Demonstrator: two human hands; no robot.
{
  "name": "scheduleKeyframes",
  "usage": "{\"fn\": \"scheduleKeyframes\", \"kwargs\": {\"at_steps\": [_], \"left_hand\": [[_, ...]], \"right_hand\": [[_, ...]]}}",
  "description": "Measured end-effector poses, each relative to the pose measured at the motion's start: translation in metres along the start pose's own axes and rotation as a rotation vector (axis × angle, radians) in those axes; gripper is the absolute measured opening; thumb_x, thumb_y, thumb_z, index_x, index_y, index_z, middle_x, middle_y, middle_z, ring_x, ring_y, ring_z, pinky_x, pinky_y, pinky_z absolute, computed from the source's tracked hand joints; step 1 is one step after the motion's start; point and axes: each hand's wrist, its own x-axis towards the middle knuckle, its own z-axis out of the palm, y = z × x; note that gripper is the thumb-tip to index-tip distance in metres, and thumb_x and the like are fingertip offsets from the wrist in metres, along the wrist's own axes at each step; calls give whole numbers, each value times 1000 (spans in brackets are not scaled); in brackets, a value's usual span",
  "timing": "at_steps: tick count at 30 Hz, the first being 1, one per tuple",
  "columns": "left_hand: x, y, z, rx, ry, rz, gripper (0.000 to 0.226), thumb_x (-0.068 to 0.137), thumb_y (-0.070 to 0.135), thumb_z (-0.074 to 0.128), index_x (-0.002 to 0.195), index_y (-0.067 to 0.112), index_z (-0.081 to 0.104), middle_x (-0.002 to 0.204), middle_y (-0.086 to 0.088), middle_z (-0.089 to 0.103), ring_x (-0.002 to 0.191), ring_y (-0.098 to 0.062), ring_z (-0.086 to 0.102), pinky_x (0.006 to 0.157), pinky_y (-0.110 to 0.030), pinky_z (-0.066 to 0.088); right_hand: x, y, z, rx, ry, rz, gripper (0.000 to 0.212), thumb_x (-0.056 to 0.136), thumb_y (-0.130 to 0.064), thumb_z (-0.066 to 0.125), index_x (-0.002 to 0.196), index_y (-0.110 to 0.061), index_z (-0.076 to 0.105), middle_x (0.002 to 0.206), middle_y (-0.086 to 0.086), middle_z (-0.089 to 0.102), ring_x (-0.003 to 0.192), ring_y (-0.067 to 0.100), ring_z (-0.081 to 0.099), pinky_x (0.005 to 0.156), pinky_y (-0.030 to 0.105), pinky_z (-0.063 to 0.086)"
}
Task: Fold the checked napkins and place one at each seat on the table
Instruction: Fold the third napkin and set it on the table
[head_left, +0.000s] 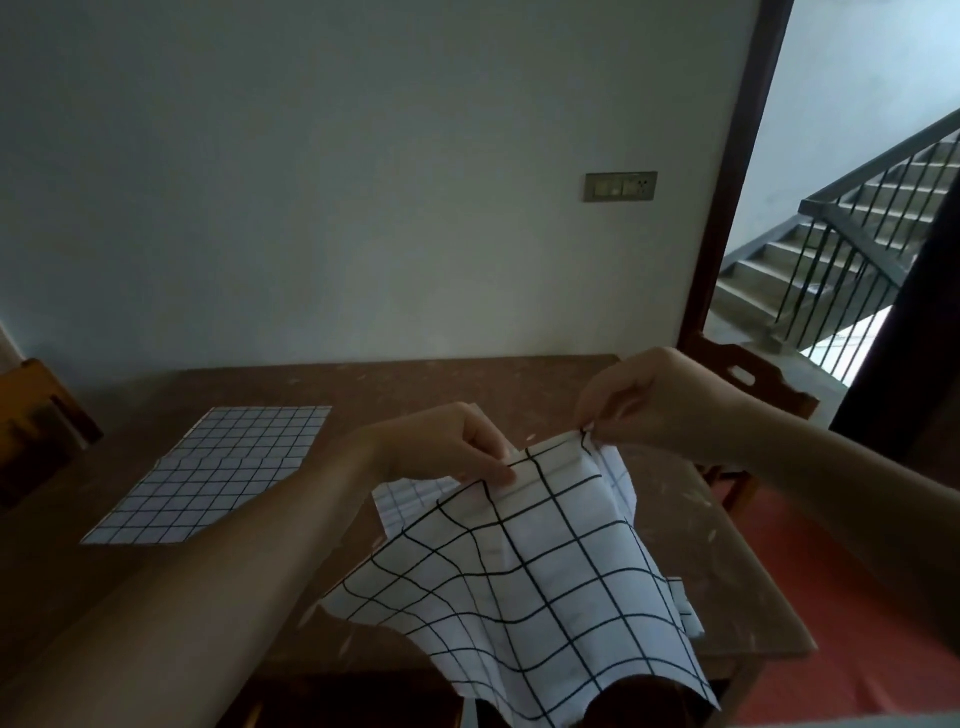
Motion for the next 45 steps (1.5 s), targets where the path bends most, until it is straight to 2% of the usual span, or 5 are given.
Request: {"fn": "scheduleKeyframes", "kwargs": {"at_steps": [8, 13, 21, 40, 45], "left_hand": [[8, 30, 14, -32, 205, 120, 24, 92, 34, 63, 69, 30, 70, 62, 4, 62, 57, -7, 50, 62, -24, 40], [12, 33, 14, -74, 392, 146, 31, 92, 42, 61, 92, 14, 74, 89, -17, 72, 84, -43, 64, 85, -55, 51], [12, 14, 6, -91, 518, 71, 21, 92, 33, 63, 86, 16, 74, 66, 19, 68, 64, 8, 60, 62, -6, 41], [12, 13, -4, -447, 982, 154, 5, 88, 17, 69, 86, 20, 73, 83, 8, 72, 74, 8, 65, 68, -5, 48], [11, 3, -7, -496, 1018, 58, 5, 86, 20, 72, 91, 21, 73, 88, 1, 73, 77, -5, 67, 62, -13, 52]], "right_hand": [[9, -7, 5, 245, 203, 42, 26, 75, 6, 69, 76, -20, 73, 72, -7, 72, 66, 1, 66, 66, 13, 50], [4, 0, -2, 202, 32, 111, 48, 72, -57, 72, 109, -27, 66, 99, -7, 72, 93, 7, 68, 81, 25, 54], [-11, 28, 0, -79, -24, 225, 12, 85, -31, 70, 77, -23, 72, 62, -15, 64, 56, -1, 58, 55, 11, 45], [-32, 49, -9, 58, 104, 349, 5, 84, -29, 71, 79, -28, 74, 72, -14, 71, 65, 0, 65, 64, 18, 47], [-30, 57, -1, 279, 427, 440, 3, 81, -23, 75, 81, -25, 74, 79, -3, 72, 74, 11, 68, 69, 23, 55]]}}
